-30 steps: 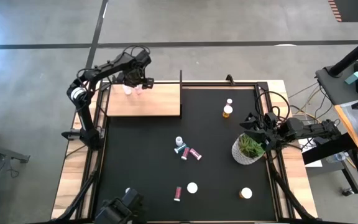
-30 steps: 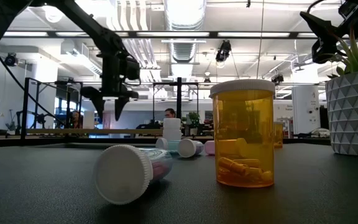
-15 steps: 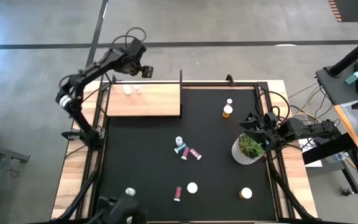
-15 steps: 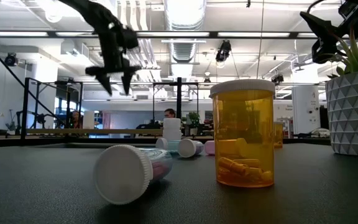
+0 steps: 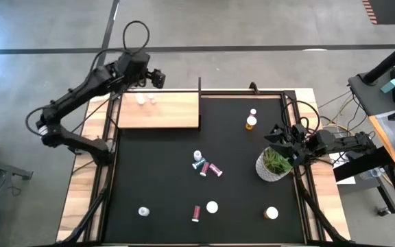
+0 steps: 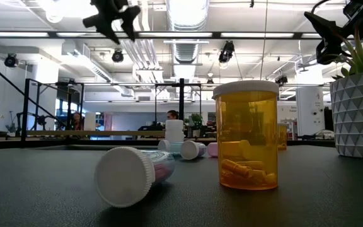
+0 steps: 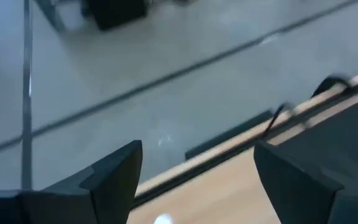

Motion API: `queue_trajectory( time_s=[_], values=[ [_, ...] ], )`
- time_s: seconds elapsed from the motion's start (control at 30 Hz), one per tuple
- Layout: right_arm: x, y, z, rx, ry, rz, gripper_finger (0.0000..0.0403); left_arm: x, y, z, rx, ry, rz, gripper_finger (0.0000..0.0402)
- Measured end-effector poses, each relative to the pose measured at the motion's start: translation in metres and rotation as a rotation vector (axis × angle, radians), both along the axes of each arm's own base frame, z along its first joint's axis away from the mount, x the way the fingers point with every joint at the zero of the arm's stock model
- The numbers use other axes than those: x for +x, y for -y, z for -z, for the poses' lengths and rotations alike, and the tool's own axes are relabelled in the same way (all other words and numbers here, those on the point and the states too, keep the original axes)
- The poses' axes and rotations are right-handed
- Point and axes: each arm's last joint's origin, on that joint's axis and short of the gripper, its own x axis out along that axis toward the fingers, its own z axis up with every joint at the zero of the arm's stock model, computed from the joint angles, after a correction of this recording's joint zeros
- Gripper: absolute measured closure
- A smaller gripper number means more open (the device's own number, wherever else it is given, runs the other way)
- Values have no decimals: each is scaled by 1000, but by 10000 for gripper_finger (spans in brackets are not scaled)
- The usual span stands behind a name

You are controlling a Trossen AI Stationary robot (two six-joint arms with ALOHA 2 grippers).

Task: Pick and place medicine bottles onto shelf by color
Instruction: Move the top orange pill bottle to the middle left of the table

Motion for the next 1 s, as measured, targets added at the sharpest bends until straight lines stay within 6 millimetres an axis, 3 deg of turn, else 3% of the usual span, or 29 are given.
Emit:
queue_trajectory(
  time_s=[0.23,0.5,1.0],
  values=[
    [0,0,0,0,0,0,191,19,22,-4,-10,76,180,111],
    [0,0,0,0,1,0,191,34,40,-5,114,209,288,111],
    [0,0,0,0,0,0,191,41,60,36,378,584,378,111]
  ],
)
